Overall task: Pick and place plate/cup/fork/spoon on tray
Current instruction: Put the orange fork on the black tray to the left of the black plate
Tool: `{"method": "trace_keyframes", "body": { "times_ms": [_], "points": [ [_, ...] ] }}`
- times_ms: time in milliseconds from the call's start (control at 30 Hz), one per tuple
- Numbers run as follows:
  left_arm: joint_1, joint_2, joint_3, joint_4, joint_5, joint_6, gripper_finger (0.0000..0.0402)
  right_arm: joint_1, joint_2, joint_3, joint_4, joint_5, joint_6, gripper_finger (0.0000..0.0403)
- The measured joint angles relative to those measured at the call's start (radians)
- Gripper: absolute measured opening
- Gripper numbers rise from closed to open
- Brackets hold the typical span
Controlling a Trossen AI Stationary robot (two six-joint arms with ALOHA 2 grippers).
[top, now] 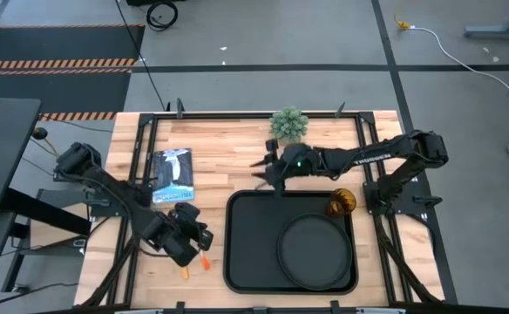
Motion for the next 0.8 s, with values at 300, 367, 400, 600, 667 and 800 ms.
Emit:
{"method": "trace_keyframes", "body": {
  "times_ms": [300, 367, 400, 600, 667, 800],
  "points": [
    [0.0, 0.123, 0.1, -0.219, 0.095, -0.221, 0.0034, -0.032, -0.005, -0.062, 0.086, 0.034, 0.076, 0.0112],
    [0.0, 0.144, 0.1, -0.218, 0.109, -0.231, 0.0034, -0.024, -0.009, -0.09, 0.126, 0.1, 0.072, 0.0108],
    [0.0, 0.155, 0.1, -0.217, 0.112, -0.229, 0.0034, -0.023, -0.017, -0.104, 0.135, 0.118, 0.069, 0.0106],
    [0.018, 0.183, 0.1, -0.213, 0.139, -0.249, 0.0034, -0.02, -0.087, -0.156, 0.152, 0.129, 0.054, 0.0096],
    [0.026, 0.184, 0.1, -0.211, 0.178, -0.297, 0.0034, -0.018, -0.128, -0.175, 0.151, 0.128, 0.054, 0.0094],
    [0.031, 0.184, 0.116, -0.198, 0.236, -0.334, 0.0034, -0.017, -0.211, -0.215, 0.156, 0.107, 0.054, 0.0094]
  ]
}}
